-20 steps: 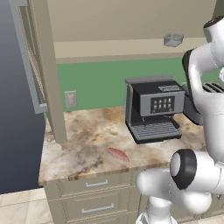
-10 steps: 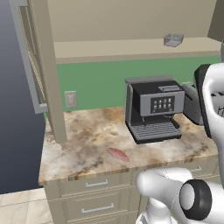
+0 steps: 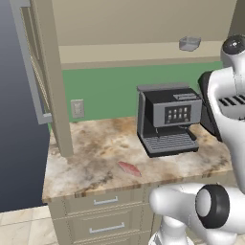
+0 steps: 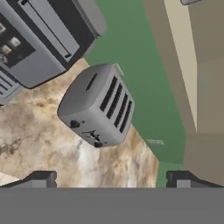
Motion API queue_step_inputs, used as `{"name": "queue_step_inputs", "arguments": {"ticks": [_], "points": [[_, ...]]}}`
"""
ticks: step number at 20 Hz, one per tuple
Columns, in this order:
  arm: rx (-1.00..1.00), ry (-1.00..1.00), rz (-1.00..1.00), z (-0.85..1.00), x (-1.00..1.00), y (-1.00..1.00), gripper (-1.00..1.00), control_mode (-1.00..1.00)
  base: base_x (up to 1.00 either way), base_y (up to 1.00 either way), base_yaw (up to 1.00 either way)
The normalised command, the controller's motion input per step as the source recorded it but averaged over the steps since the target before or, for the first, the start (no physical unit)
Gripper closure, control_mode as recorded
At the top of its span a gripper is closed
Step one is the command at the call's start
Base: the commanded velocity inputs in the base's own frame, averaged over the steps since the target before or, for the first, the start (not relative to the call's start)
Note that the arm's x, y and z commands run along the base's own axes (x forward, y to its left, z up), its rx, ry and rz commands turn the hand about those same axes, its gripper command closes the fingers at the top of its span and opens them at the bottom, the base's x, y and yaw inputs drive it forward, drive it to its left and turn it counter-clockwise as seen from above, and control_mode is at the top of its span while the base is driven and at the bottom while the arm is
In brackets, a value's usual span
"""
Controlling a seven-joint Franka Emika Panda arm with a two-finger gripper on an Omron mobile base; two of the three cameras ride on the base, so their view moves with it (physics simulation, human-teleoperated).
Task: Retrieve the tupperware from the cabinet, then place the raw meat into the tupperware to avoid contamination.
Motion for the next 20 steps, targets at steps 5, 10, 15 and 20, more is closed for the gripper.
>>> {"name": "queue_step_inputs", "arguments": {"ticks": [5,10,15,20], "points": [[0.0,-0.02,-0.03,0.39,0.41,0.33,-1.0,-1.0,0.0,0.0,0.0],[0.0,-0.11,0.0,0.15,0.68,0.36,-1.0,-1.0,0.0,0.0,0.0],[0.0,-0.08,0.0,0.23,0.65,0.3,-1.0,-1.0,0.0,0.0,0.0],[0.0,-0.07,0.01,0.29,0.59,0.17,-1.0,-1.0,0.0,0.0,0.0]]}}
